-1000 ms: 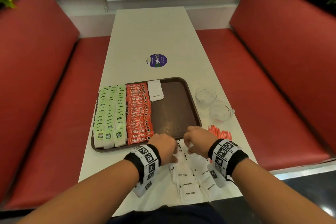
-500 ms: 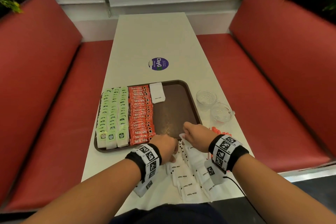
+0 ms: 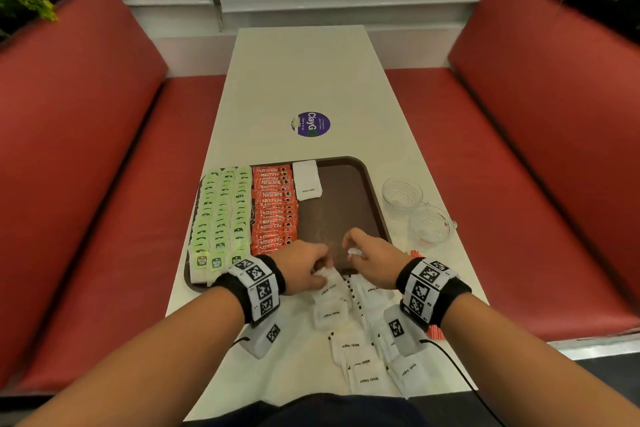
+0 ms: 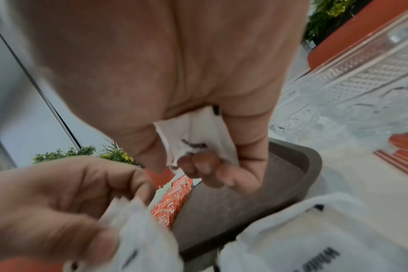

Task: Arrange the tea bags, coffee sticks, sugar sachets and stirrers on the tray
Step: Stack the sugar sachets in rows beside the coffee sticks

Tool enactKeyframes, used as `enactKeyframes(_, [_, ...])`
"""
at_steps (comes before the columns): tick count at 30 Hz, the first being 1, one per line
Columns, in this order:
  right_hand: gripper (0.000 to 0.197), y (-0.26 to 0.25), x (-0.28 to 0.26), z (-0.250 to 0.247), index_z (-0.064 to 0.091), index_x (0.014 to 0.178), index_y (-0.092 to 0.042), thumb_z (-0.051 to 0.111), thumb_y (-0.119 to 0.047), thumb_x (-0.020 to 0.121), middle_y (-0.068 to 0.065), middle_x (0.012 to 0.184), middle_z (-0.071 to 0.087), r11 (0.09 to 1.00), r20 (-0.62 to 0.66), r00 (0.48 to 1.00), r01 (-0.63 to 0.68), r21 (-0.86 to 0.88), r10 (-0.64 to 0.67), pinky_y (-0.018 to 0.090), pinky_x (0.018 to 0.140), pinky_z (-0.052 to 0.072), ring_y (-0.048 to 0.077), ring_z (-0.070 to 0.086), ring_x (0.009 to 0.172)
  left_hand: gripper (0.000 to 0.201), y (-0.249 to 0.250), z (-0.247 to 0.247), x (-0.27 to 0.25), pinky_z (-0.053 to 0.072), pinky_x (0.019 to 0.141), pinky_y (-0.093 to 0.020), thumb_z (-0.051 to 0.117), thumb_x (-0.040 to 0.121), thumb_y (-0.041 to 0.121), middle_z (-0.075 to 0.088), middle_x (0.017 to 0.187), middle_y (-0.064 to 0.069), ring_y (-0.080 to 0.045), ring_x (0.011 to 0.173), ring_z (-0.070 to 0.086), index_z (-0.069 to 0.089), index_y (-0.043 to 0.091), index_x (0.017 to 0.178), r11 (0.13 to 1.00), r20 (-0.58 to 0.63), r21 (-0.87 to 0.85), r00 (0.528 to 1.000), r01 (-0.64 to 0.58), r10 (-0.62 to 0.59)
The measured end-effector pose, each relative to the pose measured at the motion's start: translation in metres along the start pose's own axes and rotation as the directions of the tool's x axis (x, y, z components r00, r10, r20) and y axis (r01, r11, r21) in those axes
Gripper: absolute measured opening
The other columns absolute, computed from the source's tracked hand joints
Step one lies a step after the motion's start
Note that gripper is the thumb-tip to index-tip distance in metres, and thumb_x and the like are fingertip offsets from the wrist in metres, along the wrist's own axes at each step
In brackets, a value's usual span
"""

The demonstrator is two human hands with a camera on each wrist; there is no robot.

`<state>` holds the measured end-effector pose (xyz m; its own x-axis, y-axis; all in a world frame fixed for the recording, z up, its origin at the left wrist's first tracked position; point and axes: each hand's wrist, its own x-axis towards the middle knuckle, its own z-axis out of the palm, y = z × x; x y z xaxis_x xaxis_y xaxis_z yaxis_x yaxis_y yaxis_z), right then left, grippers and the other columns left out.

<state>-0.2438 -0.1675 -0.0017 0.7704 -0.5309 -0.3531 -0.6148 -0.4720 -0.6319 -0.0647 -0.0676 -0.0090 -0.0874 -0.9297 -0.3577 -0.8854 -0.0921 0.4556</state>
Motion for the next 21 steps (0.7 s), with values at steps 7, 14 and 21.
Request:
enactKeyframes(7, [0.048, -0.009, 0.012, 0.000, 0.053, 0.116, -0.022, 0.073, -0.051, 0.084, -0.009, 0.092, 0.062, 0.999, -0.032, 0.999, 0.032, 0.039, -0.031, 0.023, 0.065, 0.046, 0.005, 0.060, 0.079, 0.033, -0.013, -0.024, -0.003, 0.052, 0.084, -0.029, 0.065, 0.092, 0.019, 0.065, 0.108, 0.011, -0.008, 0.094, 0.062, 0.056, 0.033, 0.121, 0.940, -0.241, -0.336, 0.970, -0.049, -0.035])
enactKeyframes(14, [0.025, -0.016, 0.031, -0.007, 0.066, 0.116, -0.027, 0.067, -0.037, 0.093, -0.011, 0.097, 0.069, 0.973, -0.149, 0.982, 0.144, 0.178, -0.118, 0.020, 0.076, 0.046, 0.000, 0.062, 0.087, 0.029, -0.018, -0.027, 0.006, 0.058, 0.081, -0.029, 0.065, 0.094, 0.019, 0.065, 0.110, 0.013, -0.008, 0.099, 0.065, 0.056, 0.038, 0.114, 0.810, -0.364, -0.573, 0.924, -0.119, -0.121])
enactKeyframes(21, [0.012, -0.017, 0.042, -0.013, 0.069, 0.102, -0.024, 0.066, -0.027, 0.091, -0.010, 0.082, 0.068, 0.960, -0.132, 0.985, 0.137, 0.246, -0.107, 0.015, 0.061, 0.044, -0.002, 0.061, 0.067, 0.021, -0.019, -0.044, 0.012, 0.052, 0.078, -0.022, 0.076, 0.084, 0.037, 0.067, 0.094, 0.016, 0.000, 0.086, 0.061, 0.066, 0.032, 0.103, 0.919, -0.391, -0.385, 0.916, -0.079, -0.085])
